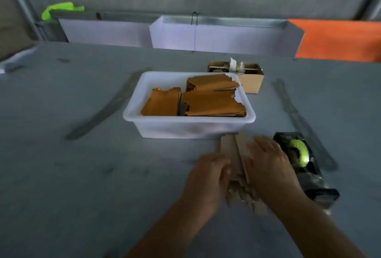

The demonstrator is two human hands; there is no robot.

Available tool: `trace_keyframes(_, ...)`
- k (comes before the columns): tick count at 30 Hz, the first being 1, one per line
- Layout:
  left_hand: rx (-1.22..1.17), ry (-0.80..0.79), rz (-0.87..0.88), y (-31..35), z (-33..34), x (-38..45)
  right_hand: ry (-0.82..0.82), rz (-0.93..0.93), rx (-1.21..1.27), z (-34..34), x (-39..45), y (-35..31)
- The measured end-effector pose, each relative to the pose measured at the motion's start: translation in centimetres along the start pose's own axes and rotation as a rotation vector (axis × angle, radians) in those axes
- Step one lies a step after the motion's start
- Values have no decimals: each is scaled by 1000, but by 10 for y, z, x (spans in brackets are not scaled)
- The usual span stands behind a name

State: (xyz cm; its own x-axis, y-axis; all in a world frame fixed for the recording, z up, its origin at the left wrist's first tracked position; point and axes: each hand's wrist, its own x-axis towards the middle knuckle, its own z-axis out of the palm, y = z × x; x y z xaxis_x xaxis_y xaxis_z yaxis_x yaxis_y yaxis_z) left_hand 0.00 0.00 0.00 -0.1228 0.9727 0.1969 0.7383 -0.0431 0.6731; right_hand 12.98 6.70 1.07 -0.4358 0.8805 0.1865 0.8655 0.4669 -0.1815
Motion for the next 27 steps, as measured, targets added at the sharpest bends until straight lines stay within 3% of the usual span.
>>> trace_keyframes(1,-41,-34,-49,3,10,-1,-69,59,-53,7,-6,3)
trace_keyframes(4,21,27,-165,12,27,3,-74,143,201,19,-17,8)
trace_keyframes(12,-126,216,-367,14,36,28,146,191,300,29,-20,7)
trace_keyframes(16,-204,193,-404,8,37,30,190,164,277,30,-18,5)
trace_keyframes(24,-171,148,-386,1,30,27,76,151,286,26,-19,-8)
trace_keyframes(27,-337,116,-491,-3,27,31,82,167,344,26,-15,-7)
